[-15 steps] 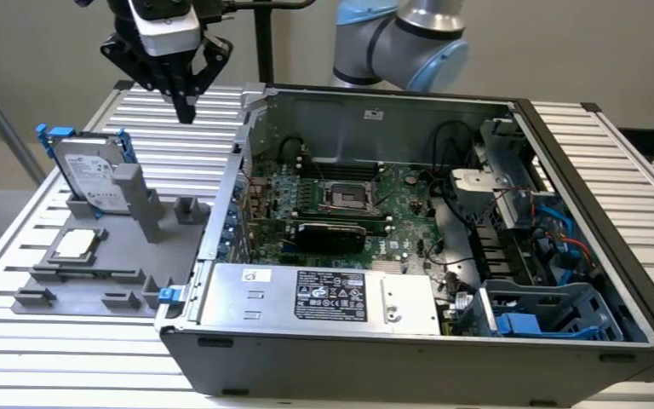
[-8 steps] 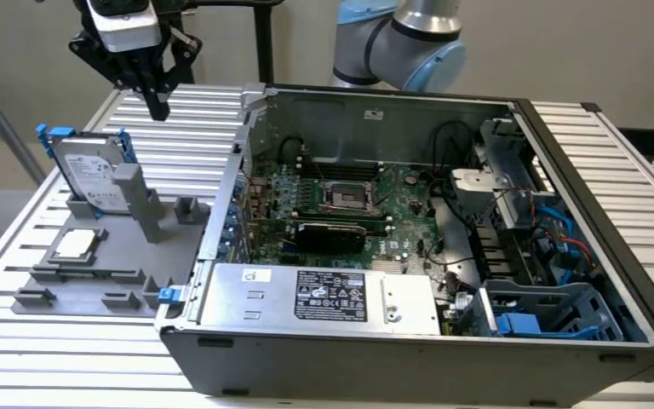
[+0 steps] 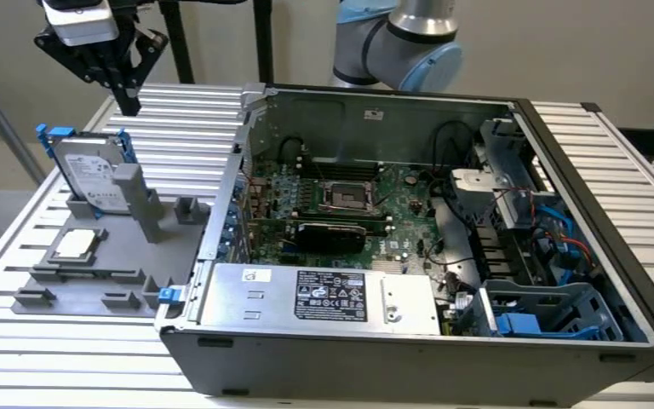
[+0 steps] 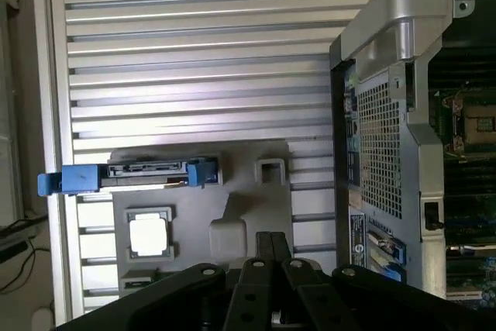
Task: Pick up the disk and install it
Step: 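Reach for the disk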
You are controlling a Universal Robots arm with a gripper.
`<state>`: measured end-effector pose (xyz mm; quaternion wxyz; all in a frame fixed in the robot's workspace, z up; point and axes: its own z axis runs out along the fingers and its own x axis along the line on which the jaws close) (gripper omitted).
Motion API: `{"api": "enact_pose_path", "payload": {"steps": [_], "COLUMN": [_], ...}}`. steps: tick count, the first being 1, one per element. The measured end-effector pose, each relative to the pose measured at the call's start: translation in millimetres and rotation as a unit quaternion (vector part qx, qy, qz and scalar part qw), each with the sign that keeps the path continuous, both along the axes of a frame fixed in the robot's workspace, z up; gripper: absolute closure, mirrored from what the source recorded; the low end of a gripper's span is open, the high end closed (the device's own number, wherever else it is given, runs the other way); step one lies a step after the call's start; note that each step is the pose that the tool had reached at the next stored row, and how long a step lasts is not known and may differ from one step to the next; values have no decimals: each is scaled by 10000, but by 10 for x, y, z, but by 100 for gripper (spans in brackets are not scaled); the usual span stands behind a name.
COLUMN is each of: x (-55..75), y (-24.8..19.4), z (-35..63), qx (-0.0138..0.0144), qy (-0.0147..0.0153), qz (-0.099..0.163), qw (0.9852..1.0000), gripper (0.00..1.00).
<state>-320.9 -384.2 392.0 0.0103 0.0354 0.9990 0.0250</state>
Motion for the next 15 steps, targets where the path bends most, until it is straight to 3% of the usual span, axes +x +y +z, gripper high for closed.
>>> {"api": "enact_pose_path", "payload": {"steps": [15], "x": [-681], "y": [138], "z": [-25], "qx": [0], "qy": [4], "qz": [0], "qw": [10000], "gripper": [89]}}
